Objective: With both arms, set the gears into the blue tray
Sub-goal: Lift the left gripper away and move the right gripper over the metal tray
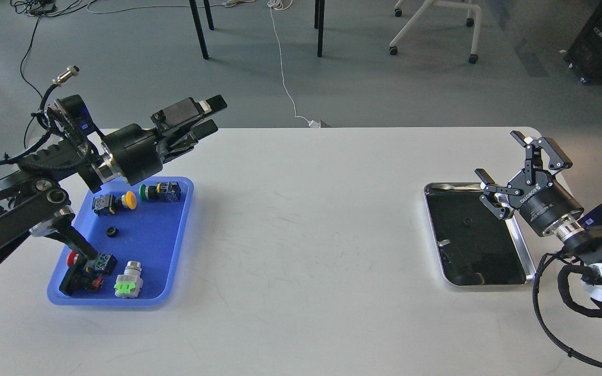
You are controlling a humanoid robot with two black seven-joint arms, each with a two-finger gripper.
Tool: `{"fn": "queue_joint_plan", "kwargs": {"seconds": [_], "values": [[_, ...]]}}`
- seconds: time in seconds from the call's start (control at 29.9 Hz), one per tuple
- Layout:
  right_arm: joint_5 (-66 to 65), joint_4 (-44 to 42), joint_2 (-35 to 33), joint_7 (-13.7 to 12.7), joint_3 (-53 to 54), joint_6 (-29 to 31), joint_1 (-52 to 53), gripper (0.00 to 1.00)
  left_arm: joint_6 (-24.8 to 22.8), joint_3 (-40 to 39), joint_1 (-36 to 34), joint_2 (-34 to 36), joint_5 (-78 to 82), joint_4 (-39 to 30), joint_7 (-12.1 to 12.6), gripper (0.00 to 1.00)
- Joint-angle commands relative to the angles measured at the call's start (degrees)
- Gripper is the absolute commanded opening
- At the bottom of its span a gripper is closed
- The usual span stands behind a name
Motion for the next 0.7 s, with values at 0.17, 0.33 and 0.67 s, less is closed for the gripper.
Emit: {"fn": "queue_joint_plan", "kwargs": {"seconds": [0.17,0.33,0.67], "values": [[-31.74,4.80,-8.61,0.00,-2.90,0.00,9.43,0.98,6.37,-13.57,11.96,-9.97,-3.42,0.69,0.00,0.98],[-48.98,5.95,-11.24,0.00,-14.75,0.00,22.87,0.99,6.56,-16.65,12.58,-11.30,-3.86,0.60,2.32,0.98],[-79.49,3.84,-7.91,0.00,-47.19,0.00,48.38,0.98,3.66,-18.50,14.60,-12.96,-5.88,0.60,5.15,0.98]]}}
